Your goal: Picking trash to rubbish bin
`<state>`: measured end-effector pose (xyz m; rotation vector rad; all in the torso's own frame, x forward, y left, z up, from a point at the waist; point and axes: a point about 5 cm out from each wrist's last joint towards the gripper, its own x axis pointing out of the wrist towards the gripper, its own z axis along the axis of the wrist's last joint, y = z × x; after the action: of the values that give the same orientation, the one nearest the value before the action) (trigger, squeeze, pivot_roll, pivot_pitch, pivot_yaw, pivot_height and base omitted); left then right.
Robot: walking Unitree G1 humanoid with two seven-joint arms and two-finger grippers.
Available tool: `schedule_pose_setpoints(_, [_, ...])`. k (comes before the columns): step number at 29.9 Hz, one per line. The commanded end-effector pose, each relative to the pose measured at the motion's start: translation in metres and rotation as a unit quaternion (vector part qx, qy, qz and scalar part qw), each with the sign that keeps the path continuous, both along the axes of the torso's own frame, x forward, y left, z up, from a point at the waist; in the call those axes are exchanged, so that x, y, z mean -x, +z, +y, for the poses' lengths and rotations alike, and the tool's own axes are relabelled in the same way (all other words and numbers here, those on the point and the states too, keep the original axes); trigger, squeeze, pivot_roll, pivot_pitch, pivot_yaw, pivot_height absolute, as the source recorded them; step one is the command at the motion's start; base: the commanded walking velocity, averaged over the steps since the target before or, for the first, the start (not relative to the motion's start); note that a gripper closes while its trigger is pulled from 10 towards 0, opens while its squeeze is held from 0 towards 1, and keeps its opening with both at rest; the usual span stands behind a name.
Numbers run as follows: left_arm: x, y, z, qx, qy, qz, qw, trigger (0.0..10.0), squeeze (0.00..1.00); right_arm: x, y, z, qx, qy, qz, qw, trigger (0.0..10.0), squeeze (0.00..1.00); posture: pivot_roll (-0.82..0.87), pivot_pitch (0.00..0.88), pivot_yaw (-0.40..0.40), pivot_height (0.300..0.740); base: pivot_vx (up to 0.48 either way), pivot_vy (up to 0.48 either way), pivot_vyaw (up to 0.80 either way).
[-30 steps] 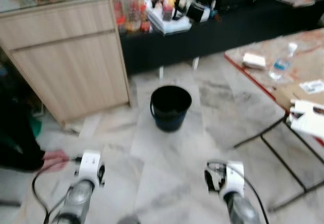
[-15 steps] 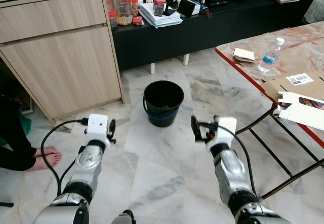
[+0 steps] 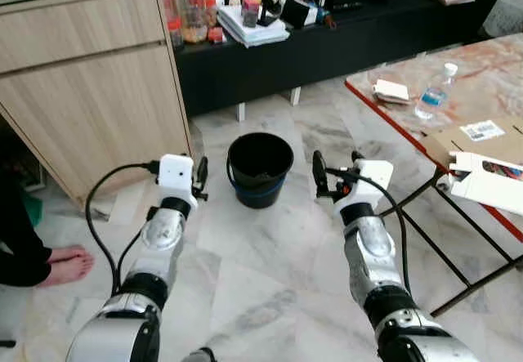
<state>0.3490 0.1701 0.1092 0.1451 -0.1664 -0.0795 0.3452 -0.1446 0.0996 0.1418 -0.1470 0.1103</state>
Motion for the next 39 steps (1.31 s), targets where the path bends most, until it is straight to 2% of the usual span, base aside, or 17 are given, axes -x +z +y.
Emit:
schedule_pose_setpoints(1, [0.008, -0.007, 0.007, -0.008, -0.002, 0.004, 1.0, 10.0, 0.0, 0.006, -0.009, -0.012, 0.011, -0.017, 0.01, 1.0, 10.0, 0.0, 0.16, 0.027, -0.057, 0.74, 0.0, 0.0, 0.0])
schedule_pose_setpoints(4, [0.014, -0.014, 0.019, -0.018, 0.001, 0.014, 1.0, 10.0, 0.0, 0.013, -0.014, -0.026, 0.005, -0.038, 0.013, 0.999, 10.0, 0.0, 0.16, 0.021, -0.061, 0.74, 0.0, 0.0, 0.0])
schedule_pose_setpoints(9, [0.017, -0.018, 0.024, -0.03, -0.005, 0.022, 0.999, 10.0, 0.0, 0.017, -0.018, -0.03, 0.01, -0.037, 0.016, 0.999, 10.0, 0.0, 0.16, 0.016, -0.059, 0.74, 0.0, 0.0, 0.0])
schedule_pose_setpoints(13, [0.015, -0.017, 0.021, -0.046, -0.029, 0.028, 0.998, 10.0, 0.0, 0.016, -0.017, -0.034, 0.017, -0.038, 0.021, 0.999, 10.0, 0.0, 0.16, 0.043, -0.058, 0.74, 0.0, 0.0, 0.0])
schedule_pose_setpoints(23, [0.012, -0.011, 0.026, -0.008, 0.032, 0.017, 0.999, 10.0, 0.0, 0.014, -0.017, -0.028, 0.006, -0.04, 0.025, 0.999, 10.0, 0.0, 0.15, 0.113, -0.068, 0.74, 0.0, 0.0, 0.0])
schedule_pose_setpoints(26, [0.011, -0.011, 0.026, -0.005, 0.034, 0.016, 0.999, 10.0, 0.0, 0.014, -0.018, -0.028, 0.008, -0.04, 0.028, 0.999, 10.0, 0.0, 0.16, 0.116, -0.068, 0.74, 0.0, 0.0, 0.0])
schedule_pose_setpoints(39, [0.009, -0.008, 0.026, -0.008, 0.034, 0.015, 0.999, 10.0, 0.0, 0.011, -0.016, -0.021, 0.009, -0.034, 0.033, 0.999, 10.0, 0.0, 0.16, 0.13, -0.065, 0.74, 0.0, 0.0, -0.79])
